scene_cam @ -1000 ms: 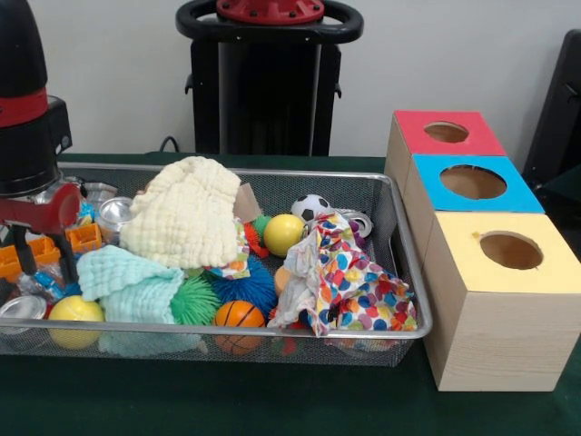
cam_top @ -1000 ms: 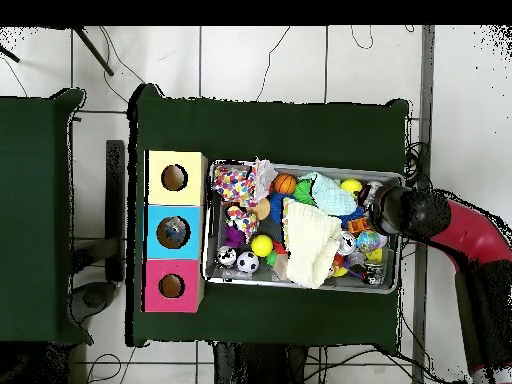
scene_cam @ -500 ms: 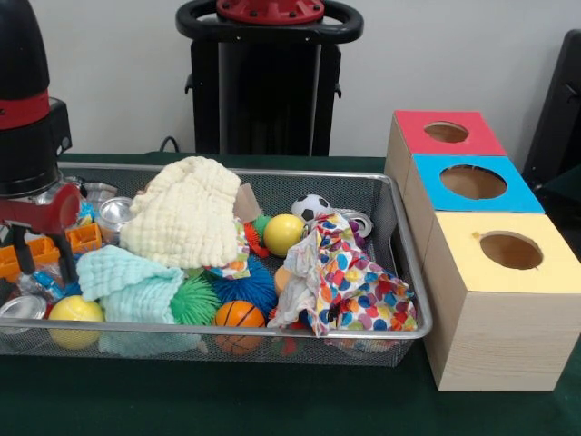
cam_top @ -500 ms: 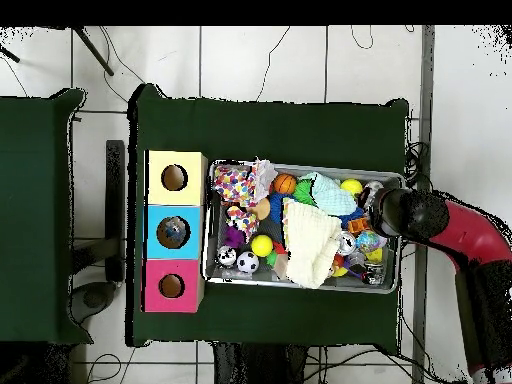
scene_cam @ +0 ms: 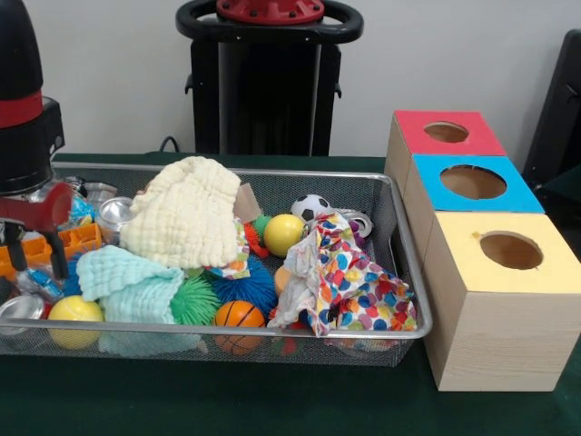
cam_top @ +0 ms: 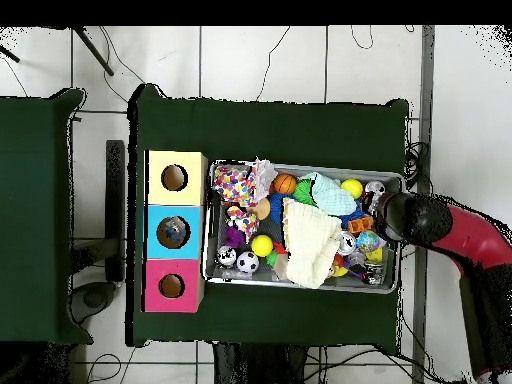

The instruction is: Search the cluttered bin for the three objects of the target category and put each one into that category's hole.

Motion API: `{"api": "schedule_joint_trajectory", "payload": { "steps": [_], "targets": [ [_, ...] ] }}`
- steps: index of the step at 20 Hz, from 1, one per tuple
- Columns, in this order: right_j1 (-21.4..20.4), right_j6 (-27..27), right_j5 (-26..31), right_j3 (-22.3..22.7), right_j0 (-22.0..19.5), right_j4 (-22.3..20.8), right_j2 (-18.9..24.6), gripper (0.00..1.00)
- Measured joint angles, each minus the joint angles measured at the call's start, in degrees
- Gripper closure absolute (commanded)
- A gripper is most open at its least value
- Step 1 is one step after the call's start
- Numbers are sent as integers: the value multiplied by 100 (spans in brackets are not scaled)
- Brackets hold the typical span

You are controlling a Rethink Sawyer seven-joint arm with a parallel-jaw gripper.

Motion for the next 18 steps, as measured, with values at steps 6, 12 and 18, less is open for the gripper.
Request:
{"api": "schedule_joint_trajectory", "payload": {
  "steps": [6, 12, 18],
  "targets": [
    [-6, 0, 1, 8, -150, -142, 12, 0],
    [-15, 0, 1, 12, -261, -154, 29, 0],
    [-21, 0, -2, 22, -299, -153, 30, 0]
  ]
}}
